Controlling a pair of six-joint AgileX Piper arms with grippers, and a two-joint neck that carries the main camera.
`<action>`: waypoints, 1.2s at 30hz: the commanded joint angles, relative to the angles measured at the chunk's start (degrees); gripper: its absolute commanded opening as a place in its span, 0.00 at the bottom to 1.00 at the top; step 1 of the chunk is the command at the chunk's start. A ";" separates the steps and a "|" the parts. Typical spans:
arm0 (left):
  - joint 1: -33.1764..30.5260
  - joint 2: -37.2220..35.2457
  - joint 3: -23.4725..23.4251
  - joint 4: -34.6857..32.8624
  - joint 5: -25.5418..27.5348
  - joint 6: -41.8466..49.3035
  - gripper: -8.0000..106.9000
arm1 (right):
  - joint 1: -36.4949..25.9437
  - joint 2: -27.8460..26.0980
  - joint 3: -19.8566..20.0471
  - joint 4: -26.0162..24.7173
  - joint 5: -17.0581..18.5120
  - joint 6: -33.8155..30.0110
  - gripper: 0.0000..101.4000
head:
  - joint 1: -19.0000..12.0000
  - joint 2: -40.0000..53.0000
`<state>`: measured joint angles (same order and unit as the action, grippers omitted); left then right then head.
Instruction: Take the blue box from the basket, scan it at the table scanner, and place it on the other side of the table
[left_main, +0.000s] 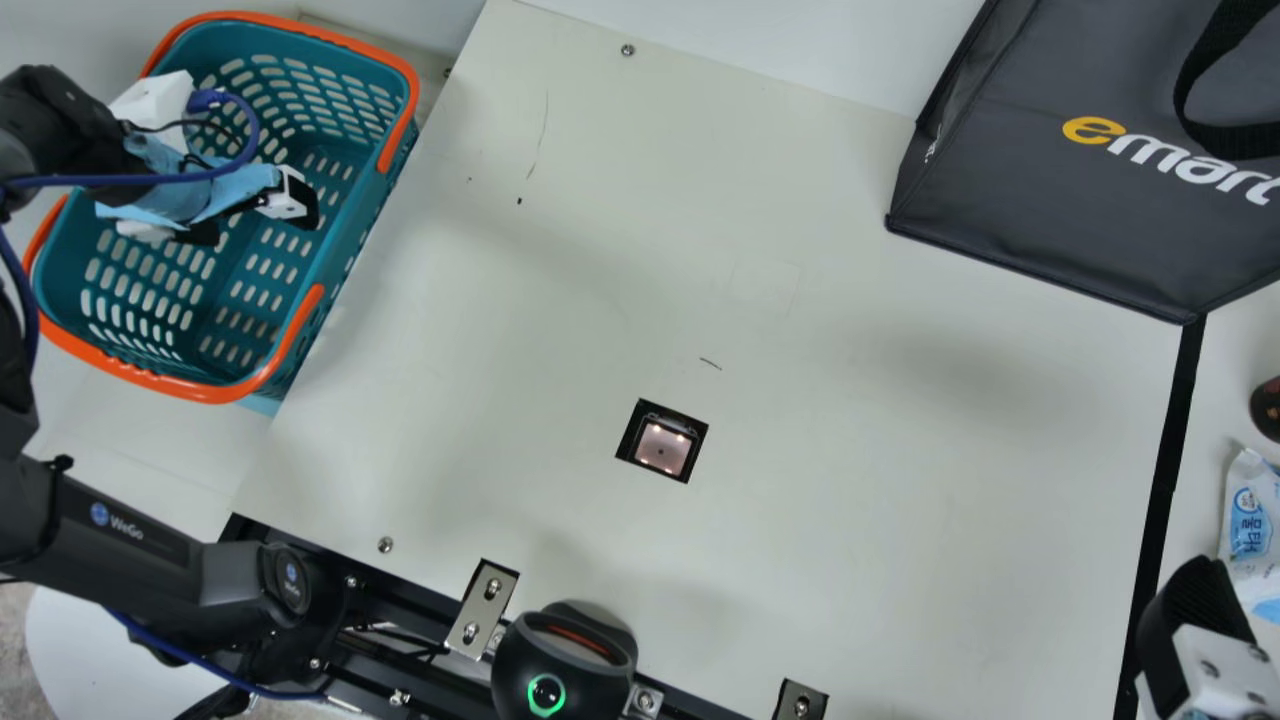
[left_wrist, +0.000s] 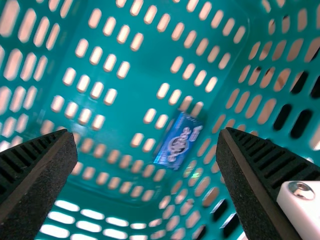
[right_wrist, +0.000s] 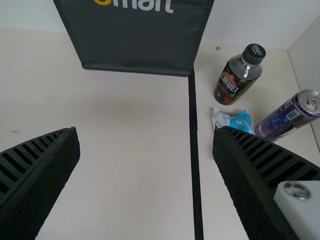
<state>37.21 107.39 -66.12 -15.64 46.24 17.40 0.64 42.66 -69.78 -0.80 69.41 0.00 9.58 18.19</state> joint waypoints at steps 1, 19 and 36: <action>-0.34 -0.32 1.39 -0.11 -1.48 -6.64 0.85 | 0.00 0.00 0.00 0.00 0.00 0.00 0.94 | -1.66 0.23; -3.78 0.89 5.13 1.67 -6.05 -34.43 0.85 | 0.00 0.00 0.00 0.00 0.00 0.00 0.94 | -1.66 0.23; -3.32 9.69 4.32 -1.88 -7.00 -38.07 0.85 | 0.00 0.00 0.00 0.00 0.00 0.00 0.94 | -1.66 0.23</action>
<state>33.81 116.66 -61.88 -17.40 39.28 -20.74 0.64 42.66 -69.78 -0.80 69.41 0.00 9.49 18.19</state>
